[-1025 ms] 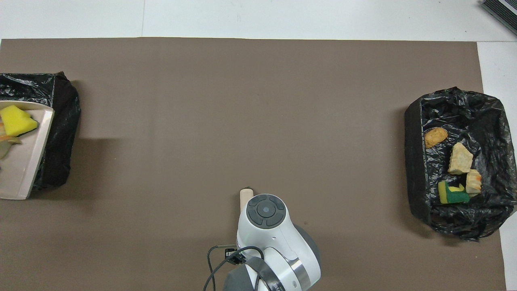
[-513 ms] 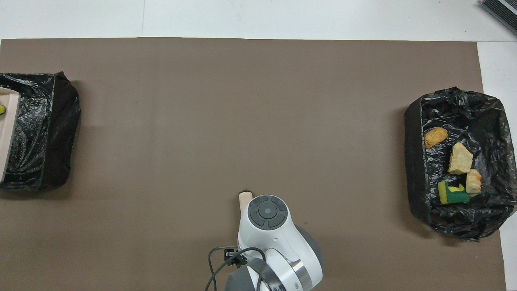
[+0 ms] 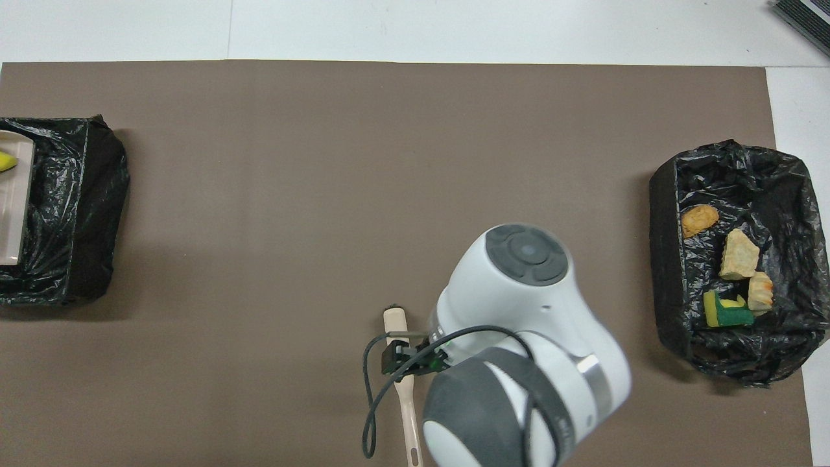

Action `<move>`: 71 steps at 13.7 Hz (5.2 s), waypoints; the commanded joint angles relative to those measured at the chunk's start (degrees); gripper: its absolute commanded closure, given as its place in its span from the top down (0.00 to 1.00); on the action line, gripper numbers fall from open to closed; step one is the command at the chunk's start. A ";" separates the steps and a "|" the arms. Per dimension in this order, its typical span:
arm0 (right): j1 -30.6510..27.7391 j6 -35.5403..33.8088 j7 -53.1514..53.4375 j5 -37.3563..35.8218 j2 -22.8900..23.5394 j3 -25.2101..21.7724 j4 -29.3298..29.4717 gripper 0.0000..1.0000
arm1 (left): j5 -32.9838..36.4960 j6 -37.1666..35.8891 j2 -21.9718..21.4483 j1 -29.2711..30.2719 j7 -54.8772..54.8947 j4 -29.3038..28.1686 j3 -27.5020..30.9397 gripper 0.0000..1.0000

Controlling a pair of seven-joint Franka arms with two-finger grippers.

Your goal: Sweep and dump trash in bin

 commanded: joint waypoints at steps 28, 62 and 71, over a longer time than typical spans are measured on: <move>-28.36 -4.46 -32.23 -20.93 -4.19 -6.84 13.26 1.00 | -21.87 -15.83 -12.71 -33.26 -41.64 -13.89 -0.03 0.00; -28.44 -4.20 -32.05 -20.94 -4.02 -6.75 13.35 1.00 | -44.29 -11.43 -4.80 -49.81 -127.92 -11.70 0.76 1.00; -28.36 -4.20 -32.05 -20.94 -4.02 -6.75 13.35 1.00 | -43.32 -15.91 -13.05 -35.67 -106.56 -11.87 4.72 1.00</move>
